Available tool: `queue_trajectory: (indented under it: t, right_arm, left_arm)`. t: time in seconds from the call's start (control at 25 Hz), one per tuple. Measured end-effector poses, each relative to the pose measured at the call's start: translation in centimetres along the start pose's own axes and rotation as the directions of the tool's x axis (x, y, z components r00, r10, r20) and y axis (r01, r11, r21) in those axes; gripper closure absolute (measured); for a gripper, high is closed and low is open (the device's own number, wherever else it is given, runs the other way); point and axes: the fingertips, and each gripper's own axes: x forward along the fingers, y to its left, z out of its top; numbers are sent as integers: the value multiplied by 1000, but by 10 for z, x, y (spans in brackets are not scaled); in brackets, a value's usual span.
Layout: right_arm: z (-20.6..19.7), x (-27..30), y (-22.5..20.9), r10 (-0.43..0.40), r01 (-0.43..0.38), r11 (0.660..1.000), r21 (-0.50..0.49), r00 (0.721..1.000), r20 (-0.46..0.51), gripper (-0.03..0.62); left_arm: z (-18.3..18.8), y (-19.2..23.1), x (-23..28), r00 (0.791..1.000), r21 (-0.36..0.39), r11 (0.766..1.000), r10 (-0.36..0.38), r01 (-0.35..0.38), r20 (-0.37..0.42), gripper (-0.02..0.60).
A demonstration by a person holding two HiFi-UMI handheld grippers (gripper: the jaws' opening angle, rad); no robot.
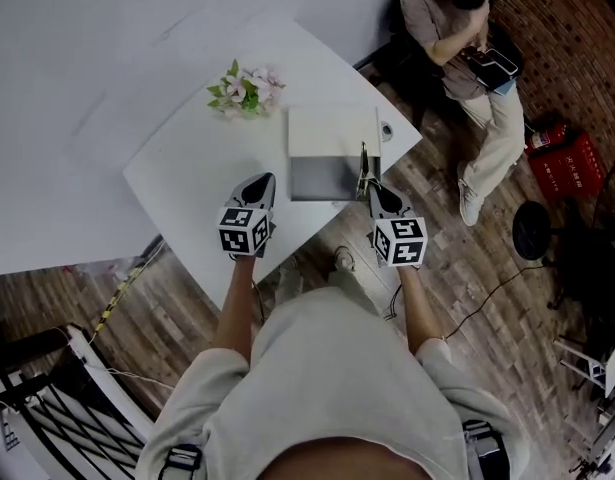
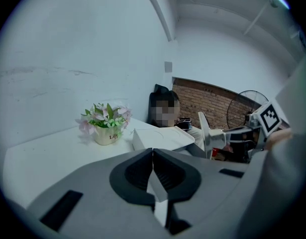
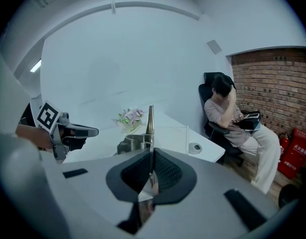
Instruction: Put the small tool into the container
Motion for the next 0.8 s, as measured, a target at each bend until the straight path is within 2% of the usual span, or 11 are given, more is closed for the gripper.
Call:
queue_trajectory:
  t: [0.24,0.44,0.64,0.8]
  right_arm:
    - [-4,1,25,-34,33,999,-23,999,-13,594]
    - [-5,4,43,-58,55,995,-88,998,-24,592]
    - [-2,10,57,-74,64,979,-192,996,-45,593]
    - [-1,16,65,-81,52,947,-318,993,-80,592]
  left_arm:
    - [-8,20,-14,1000,-3,1000,-31,31,2,571]
    - [-15,32,-25,999,-5,999,-53,53,4,571]
    - [-15,43,-33,998,-9,998,-63,63,16,571]
    - [-14,48,-36,998,-19,998,-64,64,29,571]
